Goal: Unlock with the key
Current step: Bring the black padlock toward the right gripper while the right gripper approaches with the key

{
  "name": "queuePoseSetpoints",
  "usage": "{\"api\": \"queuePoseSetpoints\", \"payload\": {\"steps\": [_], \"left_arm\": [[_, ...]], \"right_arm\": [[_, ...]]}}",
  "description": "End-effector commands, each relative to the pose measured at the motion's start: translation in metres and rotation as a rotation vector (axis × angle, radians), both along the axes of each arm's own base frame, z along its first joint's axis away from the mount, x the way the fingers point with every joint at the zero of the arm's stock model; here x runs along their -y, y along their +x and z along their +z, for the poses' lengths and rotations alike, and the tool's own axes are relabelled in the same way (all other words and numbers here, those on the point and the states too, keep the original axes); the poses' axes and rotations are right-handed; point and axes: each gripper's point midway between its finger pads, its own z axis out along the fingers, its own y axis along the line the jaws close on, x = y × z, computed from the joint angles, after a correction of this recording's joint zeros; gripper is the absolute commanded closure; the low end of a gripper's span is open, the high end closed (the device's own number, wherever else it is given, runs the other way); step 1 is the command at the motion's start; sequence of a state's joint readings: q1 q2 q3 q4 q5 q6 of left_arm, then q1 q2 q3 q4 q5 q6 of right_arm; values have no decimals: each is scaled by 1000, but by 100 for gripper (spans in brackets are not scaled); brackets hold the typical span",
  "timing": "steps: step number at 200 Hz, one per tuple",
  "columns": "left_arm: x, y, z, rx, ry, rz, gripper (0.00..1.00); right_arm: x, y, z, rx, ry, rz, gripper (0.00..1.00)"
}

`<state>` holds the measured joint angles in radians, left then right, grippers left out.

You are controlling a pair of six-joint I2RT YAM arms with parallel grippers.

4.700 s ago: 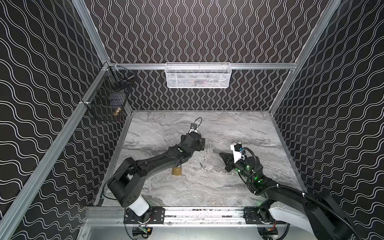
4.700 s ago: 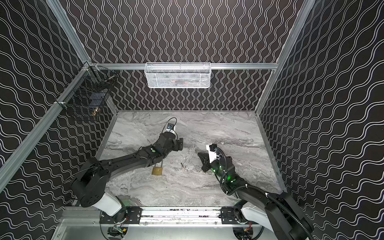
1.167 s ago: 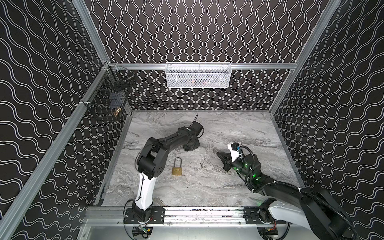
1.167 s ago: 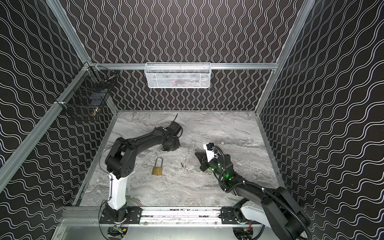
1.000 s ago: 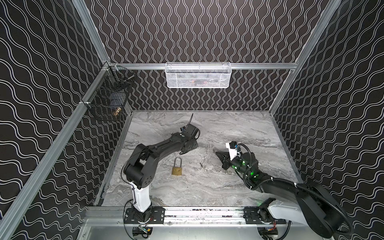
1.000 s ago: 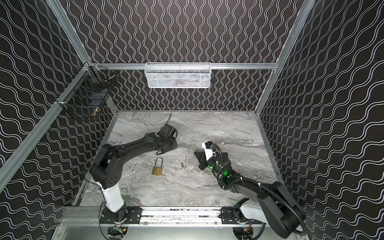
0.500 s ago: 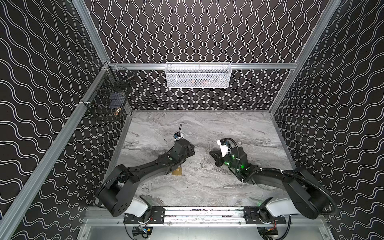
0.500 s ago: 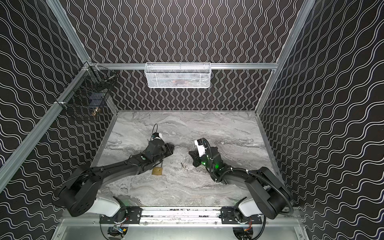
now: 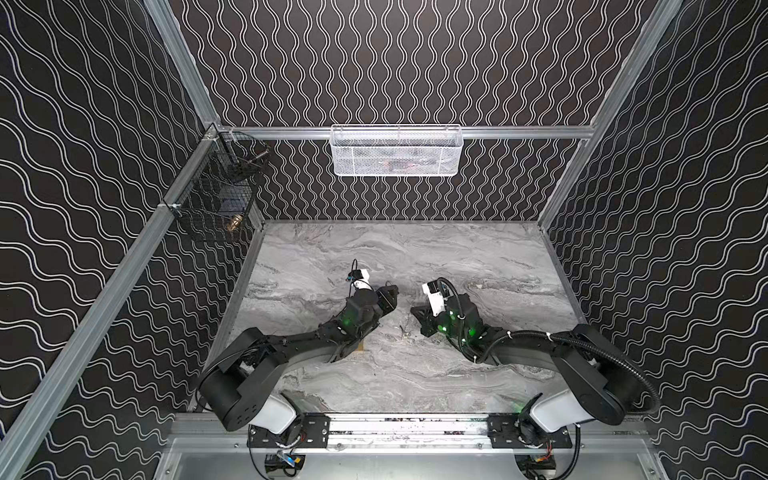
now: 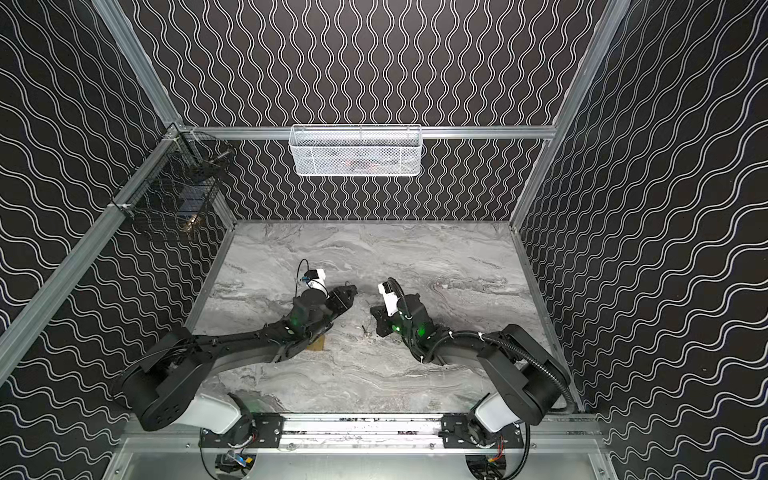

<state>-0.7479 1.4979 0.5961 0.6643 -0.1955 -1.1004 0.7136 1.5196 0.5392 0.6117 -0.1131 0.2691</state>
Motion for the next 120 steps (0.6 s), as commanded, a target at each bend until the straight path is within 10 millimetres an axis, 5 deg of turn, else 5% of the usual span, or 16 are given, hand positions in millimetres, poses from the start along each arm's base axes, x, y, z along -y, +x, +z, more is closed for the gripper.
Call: {"api": "queuePoseSetpoints", "payload": {"steps": [1,120], "left_arm": [[6,5,20,83,-83,34,73],[27,6,4,103,-91,32,75]], "right_arm": [[-1,4,2,1,-10,-20,100],[0,6,-1,-2,-33,-37,100]]}}
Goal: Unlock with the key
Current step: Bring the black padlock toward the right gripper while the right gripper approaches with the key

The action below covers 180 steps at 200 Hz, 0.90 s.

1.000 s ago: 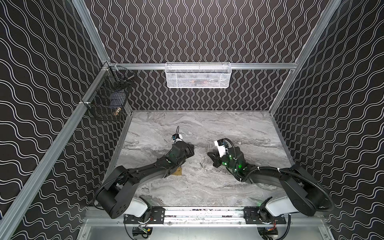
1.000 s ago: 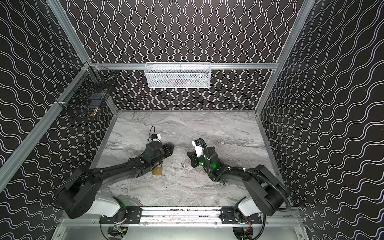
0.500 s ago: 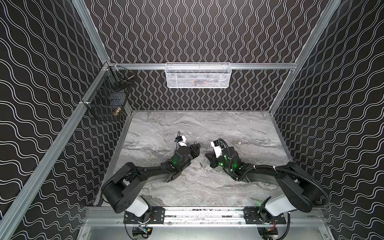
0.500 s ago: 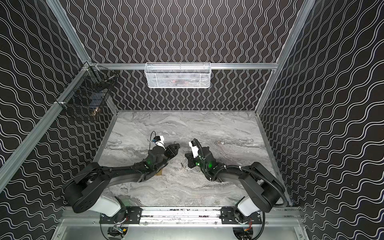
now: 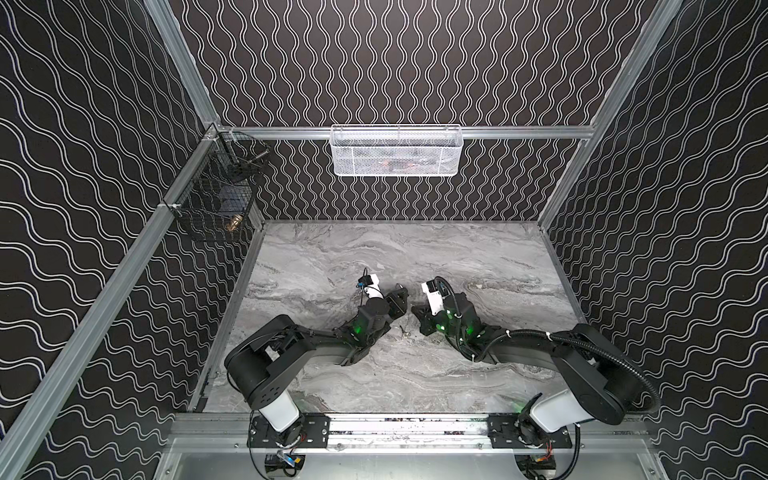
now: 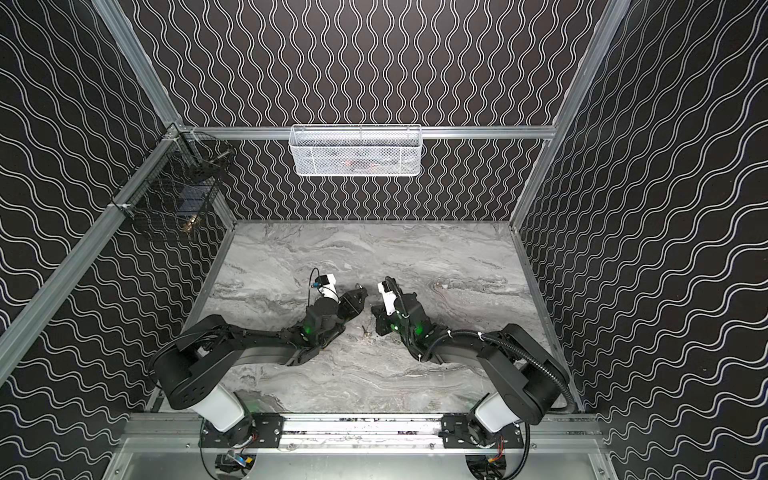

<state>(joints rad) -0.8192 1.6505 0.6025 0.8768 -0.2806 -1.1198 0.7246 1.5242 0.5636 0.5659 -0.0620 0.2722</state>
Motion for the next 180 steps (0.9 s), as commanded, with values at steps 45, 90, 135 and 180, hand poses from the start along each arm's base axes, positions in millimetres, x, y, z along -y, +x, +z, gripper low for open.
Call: {"api": "queuePoseSetpoints", "payload": {"steps": [45,90,135,180], "left_arm": [[0,4,15,55,-17,26,76],[1,4,15,65,7,27,76],[6,3,9,56,9,18,76],[11,2,5,50,10,9,76]], "right_arm": [[-1,1,4,11,-1,1,100],[0,1,4,16,-4,0,100],[2,1,5,24,-8,-6,100],[6,4,4,24,-21,-31,100]]}}
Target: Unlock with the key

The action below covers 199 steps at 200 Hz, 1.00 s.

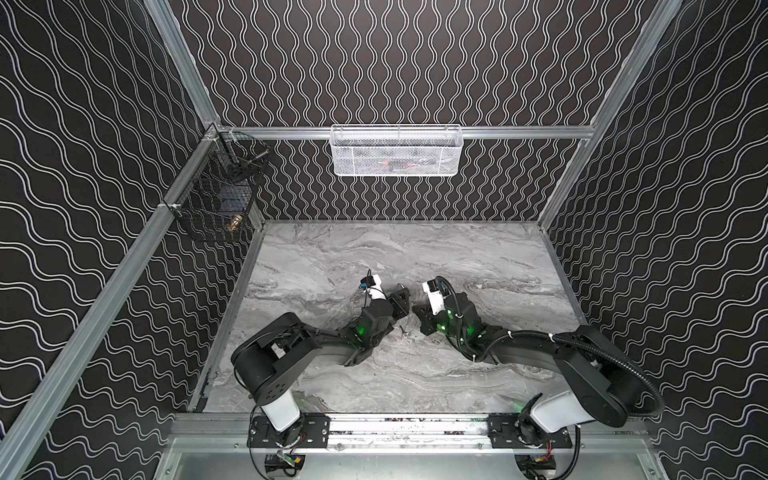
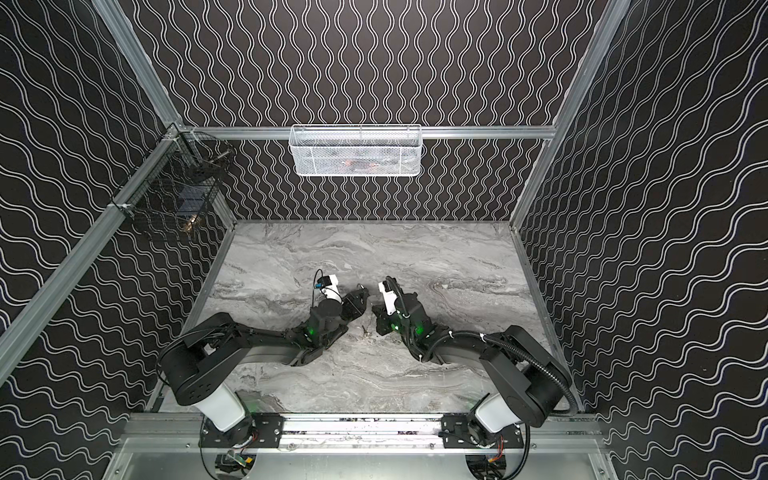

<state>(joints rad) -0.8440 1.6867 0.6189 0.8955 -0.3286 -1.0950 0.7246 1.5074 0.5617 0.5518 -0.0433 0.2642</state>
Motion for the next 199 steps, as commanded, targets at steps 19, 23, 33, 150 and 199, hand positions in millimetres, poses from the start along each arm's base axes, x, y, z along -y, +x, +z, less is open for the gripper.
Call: {"api": "queuePoseSetpoints", "payload": {"steps": [19,23,33,150,199], "left_arm": [[7,0,8,30,-14,-11,76],[7,0,8,29,-13,-11,76],[7,-1,7,29,-15,-10,76],[21,-12,-6,86,9,-20,77],[25,-13,-9,118,75,6,79]], "right_arm": [[3,4,0,7,-16,-25,100],[3,5,0,6,-17,-26,100],[3,5,-2,-1,-24,-27,100],[2,5,-2,-18,-5,-31,100],[-2,2,0,-22,14,-10,100]]}}
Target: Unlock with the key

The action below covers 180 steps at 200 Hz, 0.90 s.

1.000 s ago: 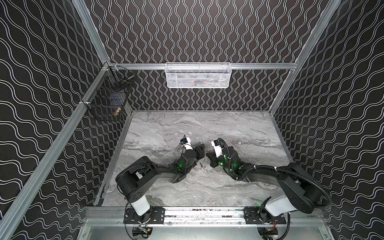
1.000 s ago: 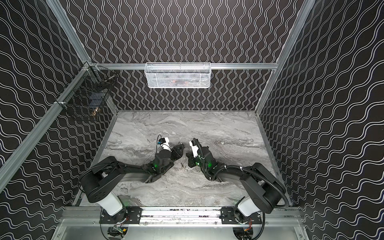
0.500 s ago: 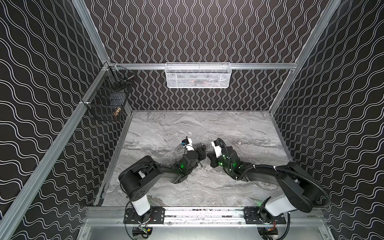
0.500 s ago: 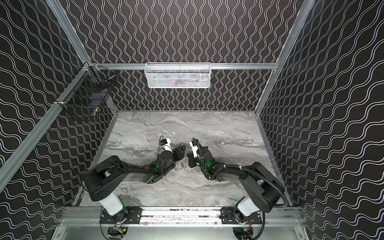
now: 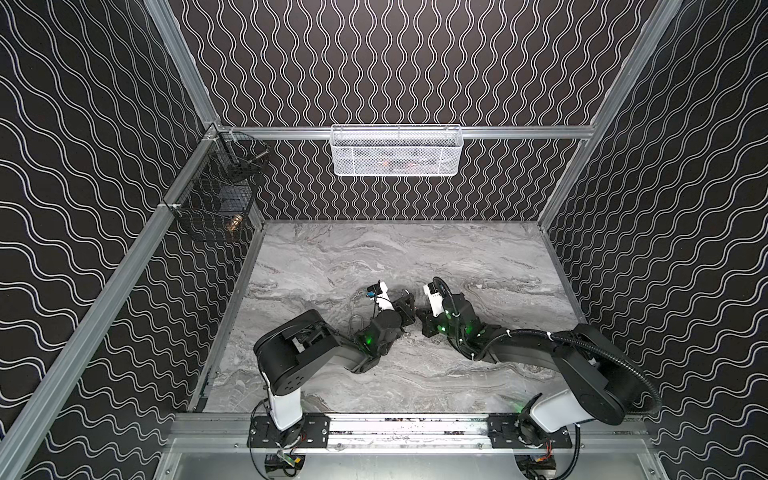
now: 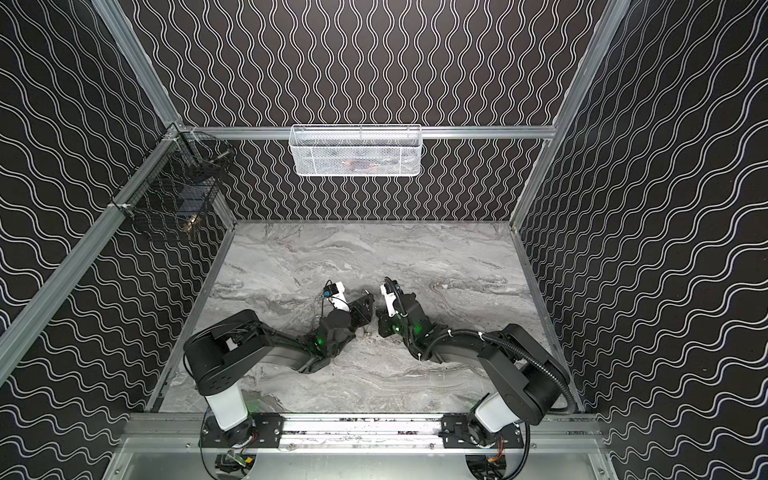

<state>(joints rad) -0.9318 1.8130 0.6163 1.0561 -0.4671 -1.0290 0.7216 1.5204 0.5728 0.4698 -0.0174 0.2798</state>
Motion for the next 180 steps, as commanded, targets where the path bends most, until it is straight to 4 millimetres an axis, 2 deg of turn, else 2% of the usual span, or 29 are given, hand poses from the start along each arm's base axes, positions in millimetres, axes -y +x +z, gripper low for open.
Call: {"api": "queuePoseSetpoints", "payload": {"steps": [1,47,180], "left_arm": [[9,-3,8,41,25,-26,79],[5,-2,-1,23,65,4,80],[23,-13,-25,0,53,-107,84]], "right_arm": [[-11,3,19,43,71,24,100],[-11,0,25,68,83,40,100],[-2,0,36,97,121,28,100]]}}
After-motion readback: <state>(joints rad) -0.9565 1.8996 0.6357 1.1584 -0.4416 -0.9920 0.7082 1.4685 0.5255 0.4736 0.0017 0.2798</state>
